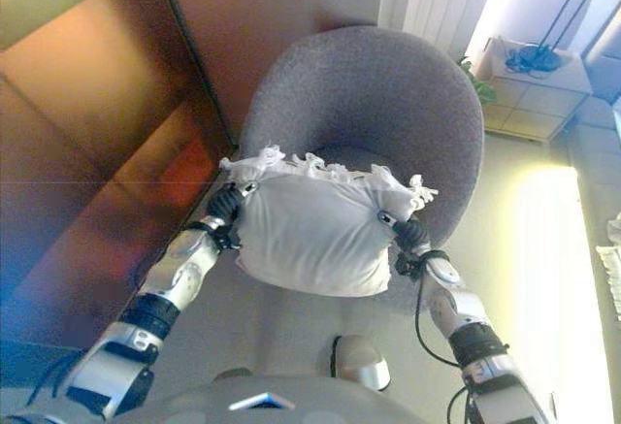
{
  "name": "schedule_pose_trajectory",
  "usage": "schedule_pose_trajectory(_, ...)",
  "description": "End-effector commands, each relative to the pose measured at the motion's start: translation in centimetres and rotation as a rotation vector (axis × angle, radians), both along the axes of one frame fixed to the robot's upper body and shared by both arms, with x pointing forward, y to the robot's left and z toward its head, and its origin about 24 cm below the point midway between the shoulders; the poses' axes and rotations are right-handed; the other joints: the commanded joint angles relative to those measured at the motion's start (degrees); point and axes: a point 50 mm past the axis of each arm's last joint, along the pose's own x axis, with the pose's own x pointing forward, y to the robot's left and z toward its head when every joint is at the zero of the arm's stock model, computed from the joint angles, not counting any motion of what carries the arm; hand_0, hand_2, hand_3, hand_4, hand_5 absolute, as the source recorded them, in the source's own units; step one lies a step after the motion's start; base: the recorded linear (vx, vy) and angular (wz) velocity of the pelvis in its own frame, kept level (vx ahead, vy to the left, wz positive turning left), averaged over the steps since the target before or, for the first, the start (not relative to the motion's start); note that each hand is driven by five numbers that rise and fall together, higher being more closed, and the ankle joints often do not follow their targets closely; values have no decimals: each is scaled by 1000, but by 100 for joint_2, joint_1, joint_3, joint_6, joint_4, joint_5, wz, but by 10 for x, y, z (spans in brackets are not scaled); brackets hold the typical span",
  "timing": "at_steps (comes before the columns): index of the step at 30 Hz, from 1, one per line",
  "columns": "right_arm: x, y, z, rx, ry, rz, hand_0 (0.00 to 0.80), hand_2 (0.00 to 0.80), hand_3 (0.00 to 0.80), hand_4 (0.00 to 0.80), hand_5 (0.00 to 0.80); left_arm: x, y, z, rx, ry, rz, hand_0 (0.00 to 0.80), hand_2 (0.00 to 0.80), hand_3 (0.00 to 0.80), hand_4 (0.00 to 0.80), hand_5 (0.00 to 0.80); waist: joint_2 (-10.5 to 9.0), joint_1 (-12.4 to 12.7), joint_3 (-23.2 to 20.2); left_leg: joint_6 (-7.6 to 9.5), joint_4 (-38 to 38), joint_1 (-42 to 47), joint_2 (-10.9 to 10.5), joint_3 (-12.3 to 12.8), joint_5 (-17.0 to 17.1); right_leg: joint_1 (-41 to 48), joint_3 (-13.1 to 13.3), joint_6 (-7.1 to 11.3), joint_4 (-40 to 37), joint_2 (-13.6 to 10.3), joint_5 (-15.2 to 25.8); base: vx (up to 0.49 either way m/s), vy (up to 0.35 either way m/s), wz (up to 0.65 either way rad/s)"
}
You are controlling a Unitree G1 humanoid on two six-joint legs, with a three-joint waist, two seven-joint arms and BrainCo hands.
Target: Pick up the cushion and take it to the sofa
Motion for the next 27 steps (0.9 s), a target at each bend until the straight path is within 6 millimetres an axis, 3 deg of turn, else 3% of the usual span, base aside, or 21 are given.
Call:
schedule_pose_trajectory(1,31,33,52,156,-266,97,800,800,800,800,800,26,-30,50,-87,-217,-98,800,800,800,800,800,18,288,-167,75,-1191,-322,-353,-106,1006,600,402,635,-620,27,266,242,108,30)
schedule_pose_trajectory(5,33,39,53,140,-265,130,800,800,800,800,800,26,-27,51,-70,-235,-67,800,800,800,800,800,64,566,-81,16,-1440,-1136,-478,-219,1445,1139,631,591,-771,115,-7,245,129,-15)
schedule_pose_trajectory(8,36,43,50,147,-261,138,800,800,800,800,800,28,-20,51,-57,-248,-61,800,800,800,800,800,77,623,-96,124,-1170,-1246,-442,-14,1162,1200,522,622,-575,-25,-230,208,174,-82)
schedule_pose_trajectory(13,35,50,46,194,-246,128,800,800,800,800,800,28,-9,50,-1,-240,-52,800,800,800,800,800,85,763,-210,306,-958,-964,-553,139,733,1133,-34,861,-119,-455,-299,189,163,-40)
schedule_pose_trajectory(16,37,62,47,228,-251,102,800,800,800,800,800,29,-5,50,33,-237,-73,800,800,800,800,800,80,869,-247,520,-836,-939,-733,250,531,831,-246,1004,765,-751,47,135,196,-8)
schedule_pose_trajectory(18,33,67,41,230,-236,84,800,800,800,800,800,29,-5,49,37,-233,-90,800,800,800,800,800,151,876,-274,647,-886,-802,-812,337,437,578,-229,998,1691,-817,385,169,246,1)
schedule_pose_trajectory(20,27,70,34,225,-217,74,800,800,800,800,800,29,-5,49,26,-225,-95,800,800,800,800,800,204,884,-304,705,-972,-606,-902,373,380,328,-336,939,2110,-896,586,186,185,2)
schedule_pose_trajectory(24,24,63,26,216,-206,22,800,800,800,800,800,29,-11,50,7,-209,-110,800,800,800,800,800,207,845,-297,686,-1123,-250,-1065,281,320,50,-572,842,1339,-1124,620,186,29,-5)
schedule_pose_trajectory(27,26,54,30,209,-223,-7,800,800,800,800,800,29,-18,50,8,-211,-109,800,800,800,800,800,156,708,-209,590,-1100,-149,-1051,161,216,-115,-360,895,356,-1230,808,133,-137,5)
